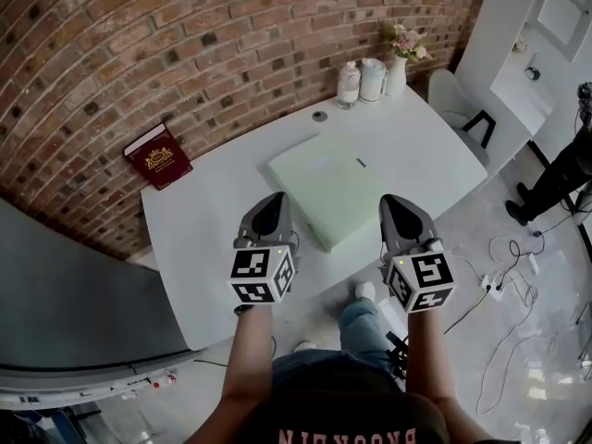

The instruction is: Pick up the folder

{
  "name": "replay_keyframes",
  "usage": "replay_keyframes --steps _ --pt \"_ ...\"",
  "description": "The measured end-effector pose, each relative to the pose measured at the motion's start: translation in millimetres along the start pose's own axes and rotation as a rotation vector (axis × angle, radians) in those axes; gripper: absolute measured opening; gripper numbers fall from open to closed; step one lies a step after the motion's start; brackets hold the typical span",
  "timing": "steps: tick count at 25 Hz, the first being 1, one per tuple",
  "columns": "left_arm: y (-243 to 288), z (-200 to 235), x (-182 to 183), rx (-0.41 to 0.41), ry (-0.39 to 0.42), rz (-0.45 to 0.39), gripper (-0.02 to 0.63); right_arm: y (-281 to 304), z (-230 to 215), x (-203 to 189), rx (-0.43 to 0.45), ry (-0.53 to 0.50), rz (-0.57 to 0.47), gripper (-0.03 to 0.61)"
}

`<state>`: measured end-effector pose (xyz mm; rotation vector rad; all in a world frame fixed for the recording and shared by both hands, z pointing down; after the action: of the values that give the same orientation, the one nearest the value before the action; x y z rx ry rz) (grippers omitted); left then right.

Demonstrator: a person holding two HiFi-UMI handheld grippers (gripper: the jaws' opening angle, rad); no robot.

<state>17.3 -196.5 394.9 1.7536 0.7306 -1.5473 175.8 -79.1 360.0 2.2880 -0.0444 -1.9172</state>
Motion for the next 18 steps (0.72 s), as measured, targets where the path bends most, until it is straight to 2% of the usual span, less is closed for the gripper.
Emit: replay_keyframes --steps 12,15,18 --pt "69.9 2.0 -9.2 0.236 -0.058 0.077 -0.002 91.0 -83.4 5.8 0.232 -0.017 0.111 0.002" --pt "80.1 5.1 -15.5 0.308 -0.091 0.102 -0.002 114.4 -95.3 6.7 0.300 -0.025 0.141 0.002" --pt "85.4 9.4 -22.0 0.383 -0.140 0.117 -0.002 132.9 -104.5 6.0 0.383 0.008 0.173 0.002"
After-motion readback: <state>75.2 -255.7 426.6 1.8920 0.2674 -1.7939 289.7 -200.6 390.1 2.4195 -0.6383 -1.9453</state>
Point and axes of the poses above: the fingertips, and each gripper's own axes: y forward along the fingers, z to its left, x out of its top, the point moved 2 cm from there along -y, backward along the fingers, and after that the axes turned 12 degrees about y, right-handed, at the moved point
